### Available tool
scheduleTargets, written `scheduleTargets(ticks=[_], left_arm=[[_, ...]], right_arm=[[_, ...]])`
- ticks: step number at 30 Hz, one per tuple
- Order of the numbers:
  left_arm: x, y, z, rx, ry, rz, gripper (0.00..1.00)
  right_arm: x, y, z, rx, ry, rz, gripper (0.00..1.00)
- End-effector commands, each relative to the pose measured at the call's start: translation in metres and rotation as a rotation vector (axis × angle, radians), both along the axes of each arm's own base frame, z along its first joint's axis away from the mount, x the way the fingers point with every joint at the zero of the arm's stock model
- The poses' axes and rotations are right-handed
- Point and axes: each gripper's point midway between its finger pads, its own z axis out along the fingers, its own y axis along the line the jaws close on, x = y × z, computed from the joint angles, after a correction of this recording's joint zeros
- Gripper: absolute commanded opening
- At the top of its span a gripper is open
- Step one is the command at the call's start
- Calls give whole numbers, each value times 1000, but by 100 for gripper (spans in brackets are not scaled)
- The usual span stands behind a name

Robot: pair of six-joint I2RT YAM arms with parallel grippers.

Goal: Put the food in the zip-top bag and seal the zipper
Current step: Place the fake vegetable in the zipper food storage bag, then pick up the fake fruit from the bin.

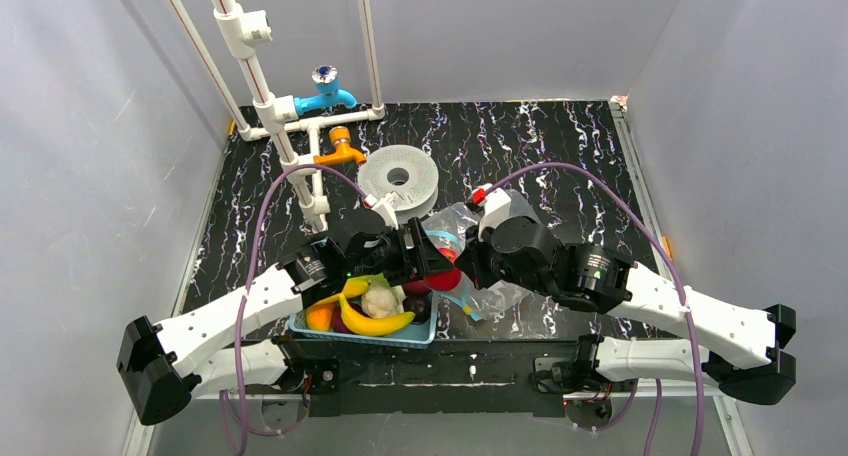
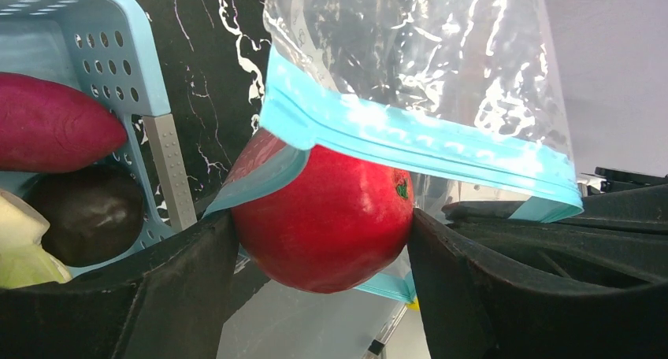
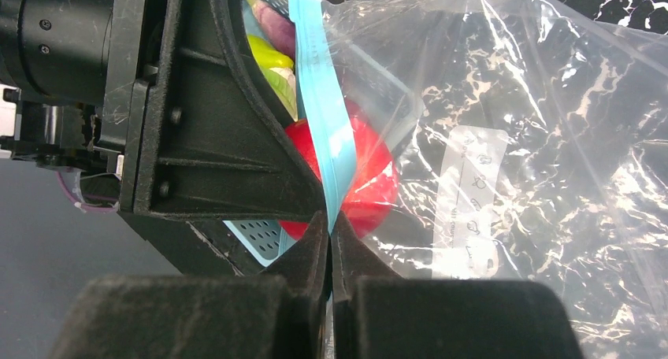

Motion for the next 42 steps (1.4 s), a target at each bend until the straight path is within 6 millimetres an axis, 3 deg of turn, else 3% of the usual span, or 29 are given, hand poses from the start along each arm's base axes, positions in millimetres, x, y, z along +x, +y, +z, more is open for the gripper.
scheduleTargets(ticks=[1,6,10,18,29,32,37,42], left_arm=[[2,-1,25,-47,-43,10,65],[-3,1,30,-61,-58,-13,87],[-7,4,38,-79,-90,-31,98],[-17,21,60,-72,-161,-56,98],[-33,88,62,81,-215,40,98],[-33,114,51,138,-176,148,98],[-47,170,6,272,16,386,96],[-53,180,-23,279,63,432,90]], right_arm=[[2,4,24,86,-33,-11,1],[6,-1,19,61,-46,-32,1],[8,-5,14,48,-51,-45,1],[15,-16,8,2,-82,-86,1],[25,-32,-11,-96,-115,-138,1],[25,-32,-13,-106,-116,-137,1],[26,-31,-14,-105,-120,-134,1],[27,-26,-15,-108,-122,-124,1]])
